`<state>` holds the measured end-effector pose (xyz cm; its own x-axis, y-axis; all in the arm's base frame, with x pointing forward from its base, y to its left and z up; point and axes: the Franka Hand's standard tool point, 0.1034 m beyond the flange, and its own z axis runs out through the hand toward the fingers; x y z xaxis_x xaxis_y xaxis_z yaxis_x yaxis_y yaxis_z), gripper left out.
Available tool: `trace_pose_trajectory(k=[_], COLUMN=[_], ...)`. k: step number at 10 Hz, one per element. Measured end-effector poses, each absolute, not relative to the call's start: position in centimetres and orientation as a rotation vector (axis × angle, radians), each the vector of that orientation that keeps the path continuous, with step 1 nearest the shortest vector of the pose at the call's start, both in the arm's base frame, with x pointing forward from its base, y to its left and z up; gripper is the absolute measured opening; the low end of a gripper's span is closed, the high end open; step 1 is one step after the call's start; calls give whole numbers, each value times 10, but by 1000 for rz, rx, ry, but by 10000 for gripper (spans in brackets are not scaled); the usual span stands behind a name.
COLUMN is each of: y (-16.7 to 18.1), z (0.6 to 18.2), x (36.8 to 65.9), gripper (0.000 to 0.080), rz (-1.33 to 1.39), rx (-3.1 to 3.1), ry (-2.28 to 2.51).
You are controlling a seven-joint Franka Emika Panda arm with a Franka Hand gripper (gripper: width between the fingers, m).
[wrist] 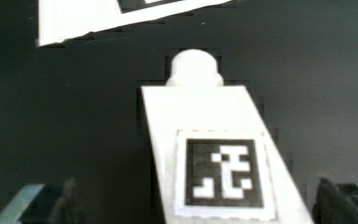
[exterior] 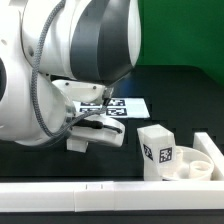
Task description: Assemble stool
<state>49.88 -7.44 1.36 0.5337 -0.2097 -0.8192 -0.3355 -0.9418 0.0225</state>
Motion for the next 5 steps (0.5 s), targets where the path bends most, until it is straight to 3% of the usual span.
trace_pose_trajectory(k=[1,2,3,5], y=[-75,-75,-76,-72], z=[14,14,14,25], x=[499,499,499,506], gripper=[542,542,365,321], rz=[1376,1375,1371,1345], rx=[-2628,-2628,-2630,-2650], ry=[471,472,473,465])
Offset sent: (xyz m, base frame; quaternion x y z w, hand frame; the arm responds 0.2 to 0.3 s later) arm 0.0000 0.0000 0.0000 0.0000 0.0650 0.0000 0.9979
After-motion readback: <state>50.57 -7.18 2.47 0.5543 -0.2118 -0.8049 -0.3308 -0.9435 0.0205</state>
